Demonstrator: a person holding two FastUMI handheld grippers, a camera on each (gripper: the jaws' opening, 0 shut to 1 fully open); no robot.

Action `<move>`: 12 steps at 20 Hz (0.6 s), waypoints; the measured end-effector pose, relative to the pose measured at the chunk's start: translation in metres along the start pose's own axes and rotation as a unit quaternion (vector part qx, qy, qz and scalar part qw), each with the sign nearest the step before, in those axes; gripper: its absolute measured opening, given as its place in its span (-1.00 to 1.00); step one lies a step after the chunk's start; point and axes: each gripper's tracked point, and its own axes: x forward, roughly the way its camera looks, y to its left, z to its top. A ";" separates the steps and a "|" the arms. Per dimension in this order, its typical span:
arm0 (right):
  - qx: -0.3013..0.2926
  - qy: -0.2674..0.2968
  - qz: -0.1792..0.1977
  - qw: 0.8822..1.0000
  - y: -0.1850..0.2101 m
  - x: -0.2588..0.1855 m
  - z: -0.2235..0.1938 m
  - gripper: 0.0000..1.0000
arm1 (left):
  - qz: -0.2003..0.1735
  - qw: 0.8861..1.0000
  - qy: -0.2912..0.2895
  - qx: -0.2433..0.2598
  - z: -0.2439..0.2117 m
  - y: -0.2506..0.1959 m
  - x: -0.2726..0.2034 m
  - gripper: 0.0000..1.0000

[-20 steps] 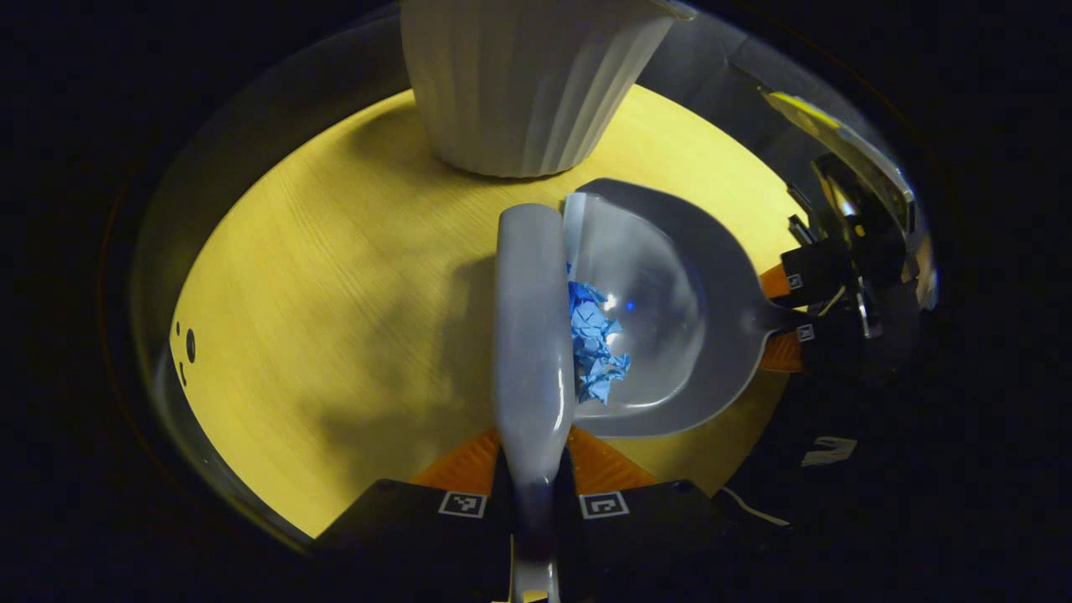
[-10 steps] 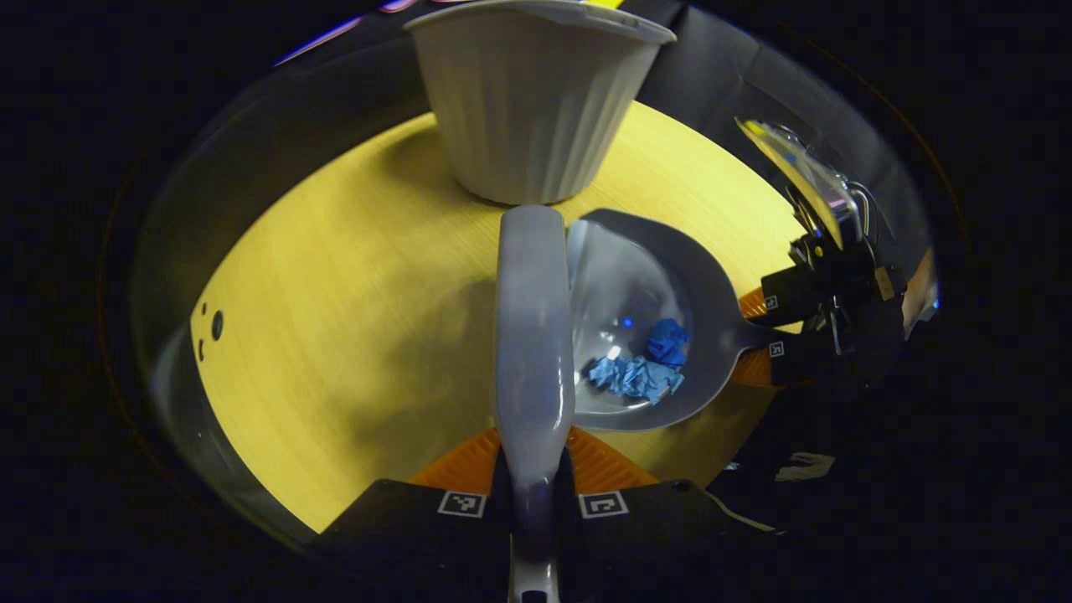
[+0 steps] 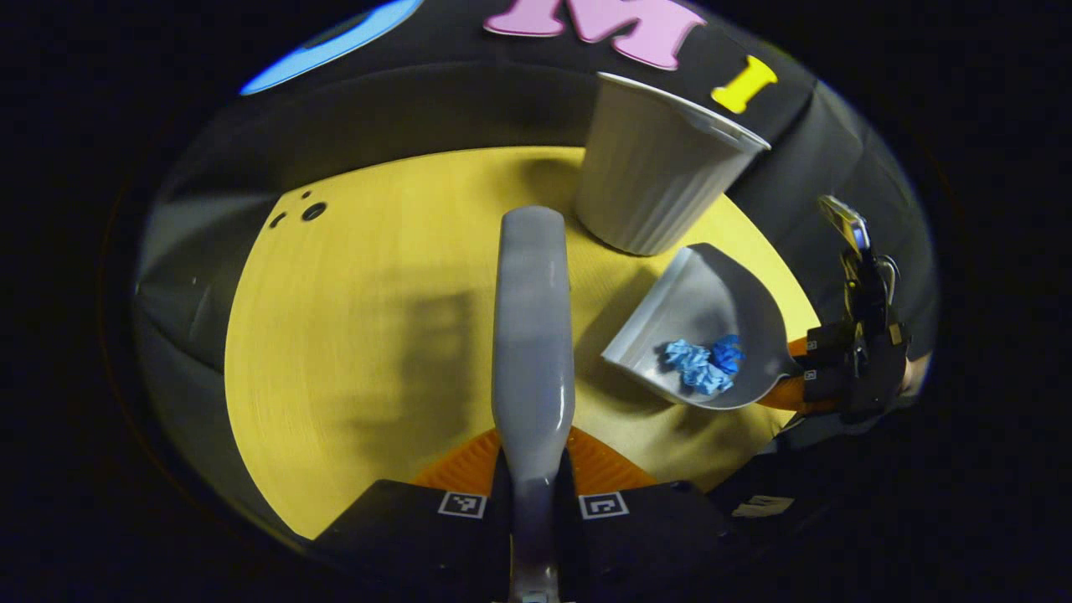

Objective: Pick up the small broom and dustpan from the desktop, sweep the trash into the dustpan with the broom, and then empty the trash into the garbage bin.

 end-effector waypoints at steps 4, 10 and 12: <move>0.004 -0.001 0.005 1.000 -0.021 -0.041 0.002 -0.31 | -0.004 0.998 -0.020 -0.054 -0.011 0.056 0.007 -0.48; 0.027 -0.010 -0.001 1.000 -0.041 -0.106 0.013 -0.31 | -0.032 0.994 -0.033 -0.102 -0.048 0.069 0.060 -0.48; 0.041 -0.017 0.000 0.999 -0.049 -0.124 0.015 -0.31 | -0.043 0.993 -0.039 -0.104 -0.053 0.085 0.064 -0.48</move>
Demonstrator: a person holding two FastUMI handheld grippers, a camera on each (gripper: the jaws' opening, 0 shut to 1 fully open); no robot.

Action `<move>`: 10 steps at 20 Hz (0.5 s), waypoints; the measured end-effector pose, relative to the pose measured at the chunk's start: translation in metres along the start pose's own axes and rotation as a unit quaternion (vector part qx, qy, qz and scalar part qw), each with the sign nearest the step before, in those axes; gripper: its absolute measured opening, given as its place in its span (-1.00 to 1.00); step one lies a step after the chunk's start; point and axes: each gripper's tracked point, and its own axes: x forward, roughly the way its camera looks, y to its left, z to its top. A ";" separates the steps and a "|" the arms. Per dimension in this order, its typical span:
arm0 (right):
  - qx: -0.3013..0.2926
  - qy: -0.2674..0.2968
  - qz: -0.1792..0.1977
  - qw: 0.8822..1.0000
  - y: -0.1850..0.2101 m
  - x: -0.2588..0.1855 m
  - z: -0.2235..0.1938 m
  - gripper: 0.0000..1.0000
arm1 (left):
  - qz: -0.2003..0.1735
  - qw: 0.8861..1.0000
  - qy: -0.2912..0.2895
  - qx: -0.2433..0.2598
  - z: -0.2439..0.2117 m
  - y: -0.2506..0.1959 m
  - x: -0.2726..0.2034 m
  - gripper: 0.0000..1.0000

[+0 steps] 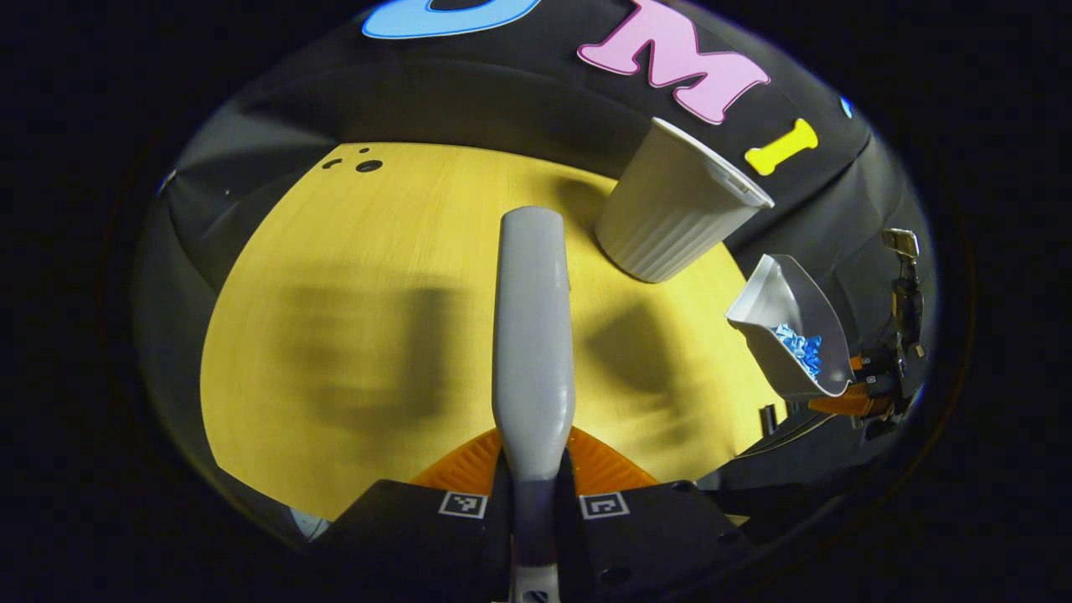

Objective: Pick up the small broom and dustpan from the desktop, sweep the trash into the dustpan with the broom, and then empty the trash into the garbage bin.

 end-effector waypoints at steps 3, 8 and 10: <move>0.003 -0.006 -0.008 1.000 -0.010 -0.017 0.013 -0.31 | 0.015 0.999 -0.010 0.035 -0.015 0.010 0.021 -0.48; 0.006 -0.035 -0.029 0.999 -0.035 -0.047 0.058 -0.31 | 0.009 0.998 -0.021 0.052 -0.037 0.001 0.038 -0.48; 0.011 -0.047 -0.030 0.998 -0.048 -0.054 0.080 -0.31 | 0.012 0.998 -0.023 0.061 -0.027 -0.003 0.027 -0.48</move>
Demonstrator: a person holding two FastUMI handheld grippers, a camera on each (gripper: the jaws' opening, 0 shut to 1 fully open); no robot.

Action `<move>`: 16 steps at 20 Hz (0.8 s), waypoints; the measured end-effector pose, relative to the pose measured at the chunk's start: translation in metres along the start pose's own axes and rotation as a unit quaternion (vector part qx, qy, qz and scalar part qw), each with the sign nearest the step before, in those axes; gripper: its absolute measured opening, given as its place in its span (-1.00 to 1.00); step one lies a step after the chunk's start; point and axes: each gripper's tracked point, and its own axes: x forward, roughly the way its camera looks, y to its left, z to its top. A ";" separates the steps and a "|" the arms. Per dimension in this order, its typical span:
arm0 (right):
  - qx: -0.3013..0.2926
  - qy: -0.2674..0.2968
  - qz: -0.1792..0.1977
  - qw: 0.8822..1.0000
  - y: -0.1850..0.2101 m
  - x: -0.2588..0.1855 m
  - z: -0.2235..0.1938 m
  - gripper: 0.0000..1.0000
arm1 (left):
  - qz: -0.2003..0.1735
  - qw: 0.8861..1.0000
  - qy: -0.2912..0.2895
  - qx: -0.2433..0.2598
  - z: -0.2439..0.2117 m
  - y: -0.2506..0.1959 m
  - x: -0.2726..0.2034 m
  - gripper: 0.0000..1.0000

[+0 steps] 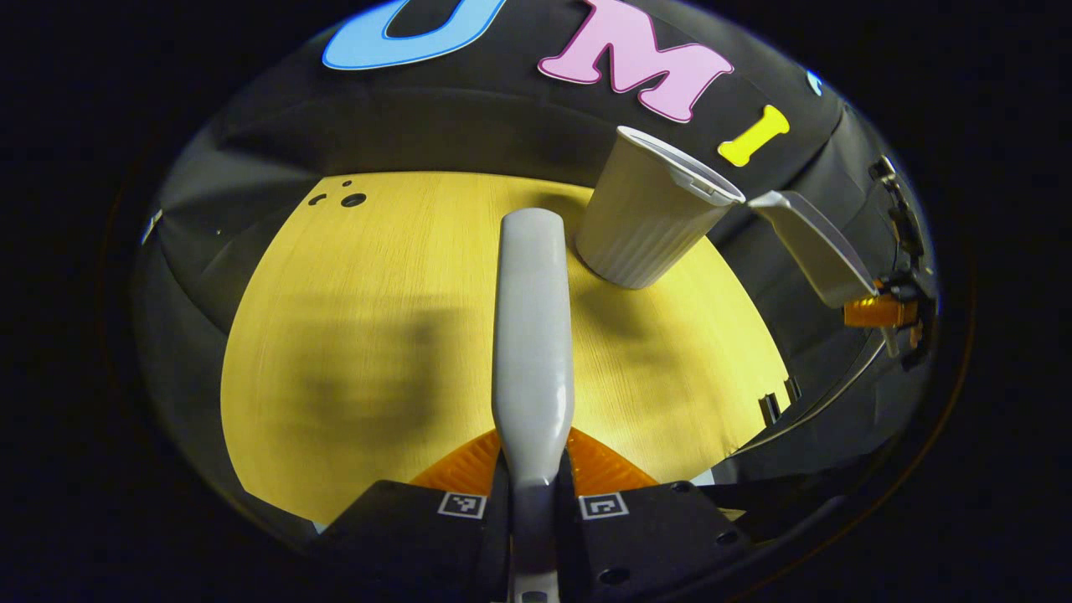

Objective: Pick up the small broom and dustpan from the desktop, sweep the trash into the dustpan with the broom, and then empty the trash into the garbage bin.

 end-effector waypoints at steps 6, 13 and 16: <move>0.028 -0.034 -0.019 0.999 -0.032 0.013 0.062 -0.31 | 0.001 1.000 0.004 -0.020 -0.010 -0.004 -0.005 -0.48; 0.049 -0.065 -0.054 0.995 -0.067 0.050 0.124 -0.31 | -0.004 0.999 0.005 -0.036 -0.017 0.002 -0.009 -0.48; 0.087 -0.069 -0.079 0.991 -0.090 0.076 0.141 -0.31 | -0.004 0.999 0.003 -0.039 -0.017 0.004 -0.008 -0.48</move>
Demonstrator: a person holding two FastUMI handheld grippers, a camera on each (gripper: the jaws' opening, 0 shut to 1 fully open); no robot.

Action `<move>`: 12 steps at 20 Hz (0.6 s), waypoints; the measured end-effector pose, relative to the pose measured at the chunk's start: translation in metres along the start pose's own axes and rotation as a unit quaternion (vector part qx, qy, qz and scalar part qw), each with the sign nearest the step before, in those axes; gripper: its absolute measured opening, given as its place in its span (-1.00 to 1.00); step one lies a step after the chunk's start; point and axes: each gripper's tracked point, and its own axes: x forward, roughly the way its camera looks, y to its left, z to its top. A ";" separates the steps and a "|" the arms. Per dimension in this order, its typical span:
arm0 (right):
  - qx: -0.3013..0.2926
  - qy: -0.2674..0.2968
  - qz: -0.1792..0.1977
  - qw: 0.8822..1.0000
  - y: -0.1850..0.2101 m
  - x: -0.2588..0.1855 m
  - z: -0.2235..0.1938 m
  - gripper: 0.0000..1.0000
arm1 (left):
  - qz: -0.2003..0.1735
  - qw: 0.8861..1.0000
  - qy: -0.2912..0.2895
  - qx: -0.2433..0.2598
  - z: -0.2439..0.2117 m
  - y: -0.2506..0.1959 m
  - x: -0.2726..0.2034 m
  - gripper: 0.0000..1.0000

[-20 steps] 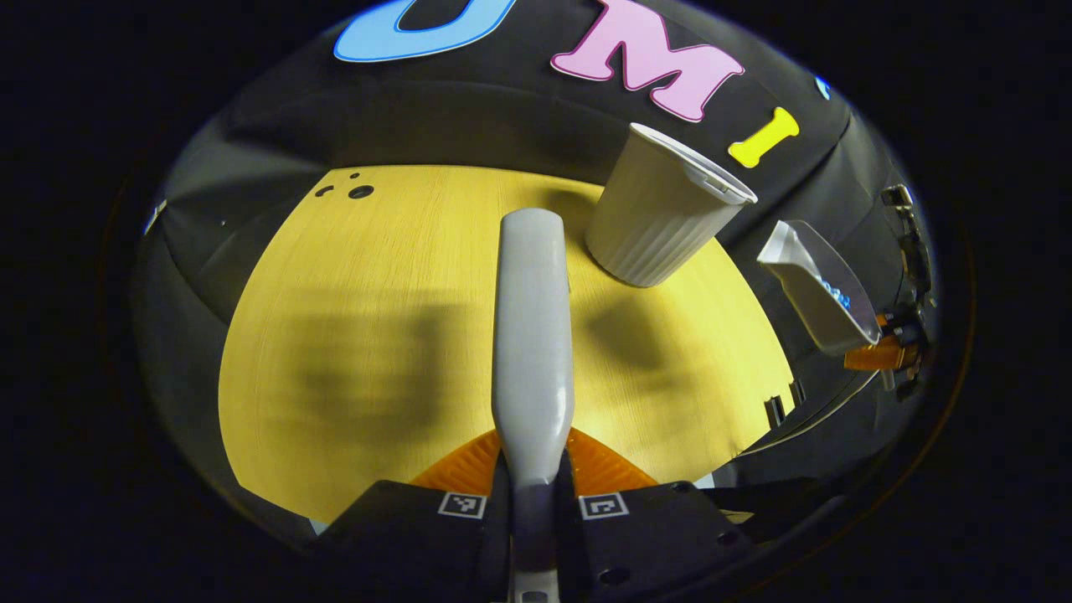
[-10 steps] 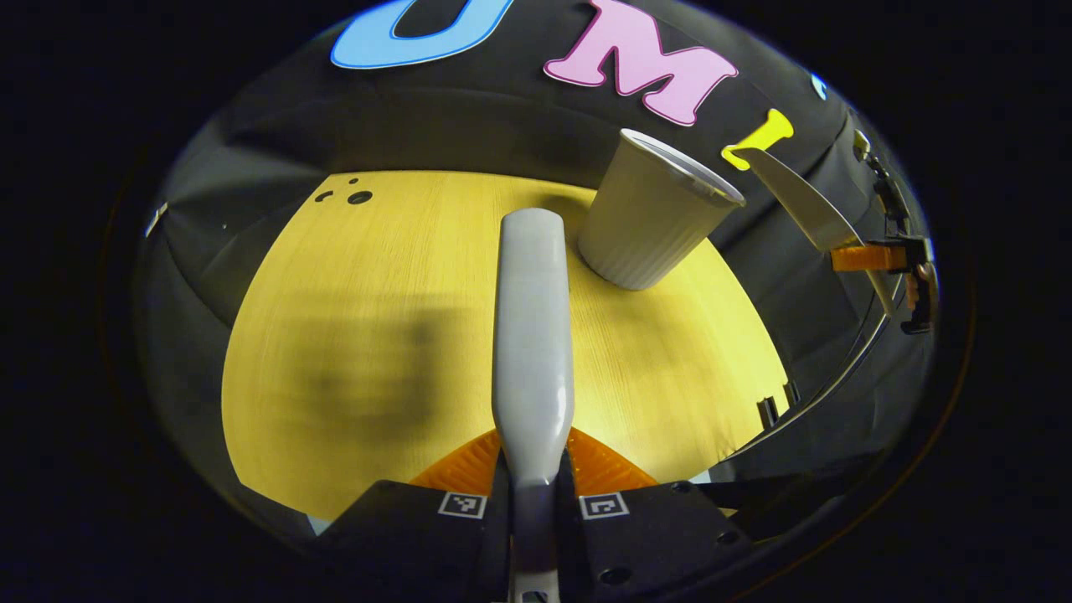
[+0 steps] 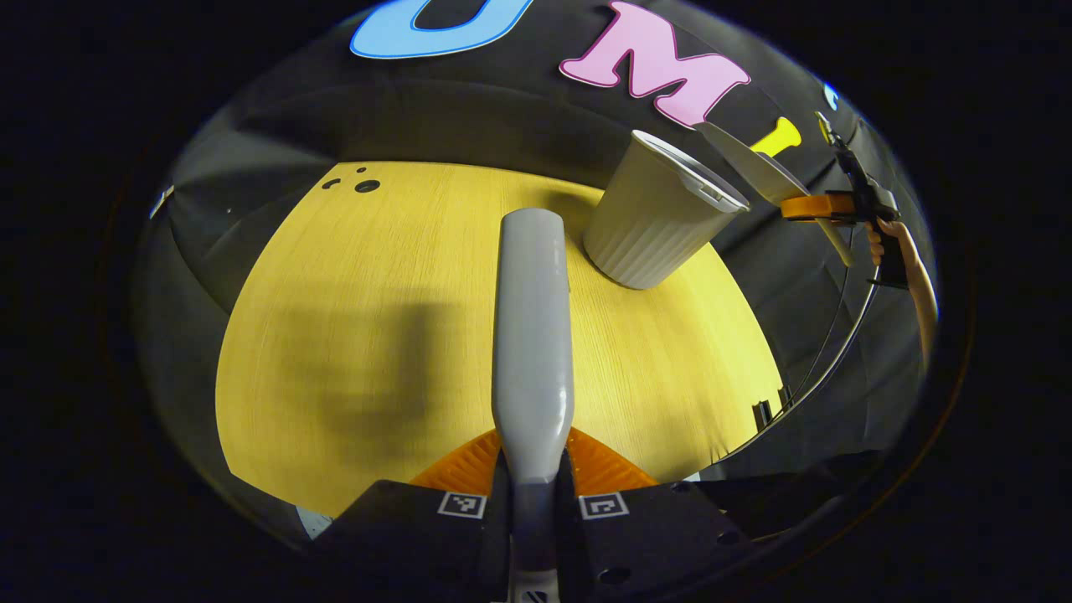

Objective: Pick up the small broom and dustpan from the desktop, sweep the trash into the dustpan with the broom, and then empty the trash into the garbage bin.

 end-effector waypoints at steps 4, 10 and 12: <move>-0.014 -0.010 -0.049 0.999 -0.019 0.027 0.009 -0.31 | -0.001 1.000 0.001 0.001 0.001 0.004 0.001 -0.48; -0.132 -0.032 -0.127 0.983 -0.029 0.035 0.012 -0.31 | 0.010 1.000 0.009 0.007 -0.001 0.015 0.005 -0.41; -0.164 -0.040 -0.147 0.975 -0.028 0.038 0.012 -0.31 | 0.009 1.000 0.012 0.008 -0.004 0.017 0.004 -0.48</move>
